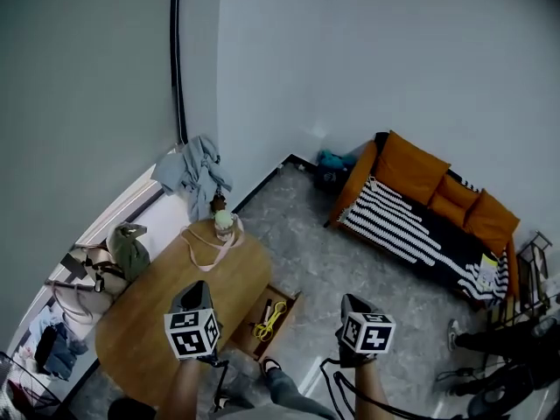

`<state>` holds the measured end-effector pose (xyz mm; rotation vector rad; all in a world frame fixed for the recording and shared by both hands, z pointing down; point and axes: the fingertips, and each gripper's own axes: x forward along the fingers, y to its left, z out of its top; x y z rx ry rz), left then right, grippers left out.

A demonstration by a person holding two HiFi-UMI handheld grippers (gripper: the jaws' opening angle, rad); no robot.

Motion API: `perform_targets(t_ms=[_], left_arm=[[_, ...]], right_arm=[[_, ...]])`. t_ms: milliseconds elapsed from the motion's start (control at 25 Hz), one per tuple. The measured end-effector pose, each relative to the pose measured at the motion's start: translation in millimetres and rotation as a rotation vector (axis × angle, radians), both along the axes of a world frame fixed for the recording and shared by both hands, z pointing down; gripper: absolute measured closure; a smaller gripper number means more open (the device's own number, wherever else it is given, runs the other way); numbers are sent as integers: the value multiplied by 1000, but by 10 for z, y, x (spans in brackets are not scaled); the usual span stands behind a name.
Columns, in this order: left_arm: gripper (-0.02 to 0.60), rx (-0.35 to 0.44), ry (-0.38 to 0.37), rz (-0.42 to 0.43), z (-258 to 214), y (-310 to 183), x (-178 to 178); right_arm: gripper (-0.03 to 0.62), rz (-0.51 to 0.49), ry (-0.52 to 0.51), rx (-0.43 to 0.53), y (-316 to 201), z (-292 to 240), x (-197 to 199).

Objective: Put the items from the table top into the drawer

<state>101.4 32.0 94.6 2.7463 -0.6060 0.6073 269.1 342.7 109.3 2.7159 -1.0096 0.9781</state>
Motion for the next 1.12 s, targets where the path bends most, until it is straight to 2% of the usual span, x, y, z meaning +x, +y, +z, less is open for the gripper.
perform_targets(t_ms=[280, 1120], left_arm=[[584, -5, -41, 7, 81, 62, 27], [584, -5, -40, 17, 67, 226, 140]], right_arm=[[588, 38, 31, -8, 18, -69, 40], [588, 25, 41, -28, 101, -130, 181]])
